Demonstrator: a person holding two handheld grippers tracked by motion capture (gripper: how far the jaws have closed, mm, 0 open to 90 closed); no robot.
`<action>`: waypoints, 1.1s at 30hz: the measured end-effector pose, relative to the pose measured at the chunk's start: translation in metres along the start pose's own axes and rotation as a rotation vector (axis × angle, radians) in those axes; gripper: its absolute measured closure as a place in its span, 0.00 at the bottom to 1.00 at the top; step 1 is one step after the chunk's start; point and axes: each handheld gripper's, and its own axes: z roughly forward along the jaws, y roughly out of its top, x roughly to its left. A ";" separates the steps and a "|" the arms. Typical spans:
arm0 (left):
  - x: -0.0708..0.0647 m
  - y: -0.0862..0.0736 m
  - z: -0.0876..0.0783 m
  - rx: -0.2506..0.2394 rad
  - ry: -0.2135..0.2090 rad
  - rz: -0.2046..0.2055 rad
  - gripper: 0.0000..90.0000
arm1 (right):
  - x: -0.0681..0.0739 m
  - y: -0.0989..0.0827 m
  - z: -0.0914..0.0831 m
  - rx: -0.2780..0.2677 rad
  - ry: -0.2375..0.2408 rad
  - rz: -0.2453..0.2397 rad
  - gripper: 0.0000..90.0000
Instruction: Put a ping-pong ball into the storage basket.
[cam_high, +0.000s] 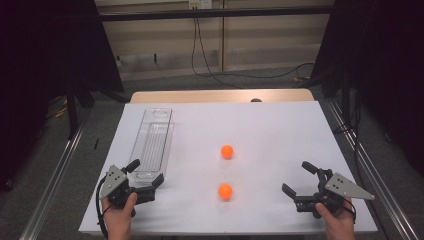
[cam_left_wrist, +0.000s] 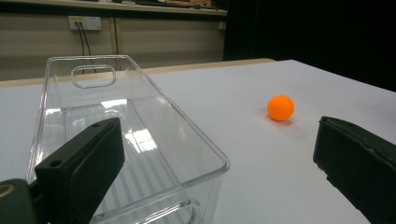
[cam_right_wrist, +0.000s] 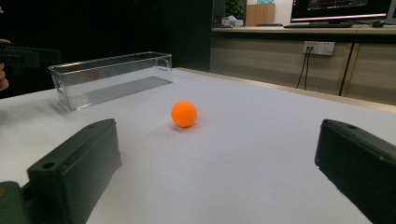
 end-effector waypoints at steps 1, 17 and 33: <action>0.000 0.000 0.000 0.002 0.001 0.001 0.02 | 0.000 0.000 0.000 0.000 0.000 0.000 0.00; -0.003 0.001 0.003 0.009 -0.013 0.004 0.02 | 0.000 0.000 0.001 0.002 -0.001 -0.002 0.00; -0.009 0.003 0.009 0.021 -0.038 0.002 0.02 | -0.001 0.000 0.000 0.000 0.000 -0.001 0.00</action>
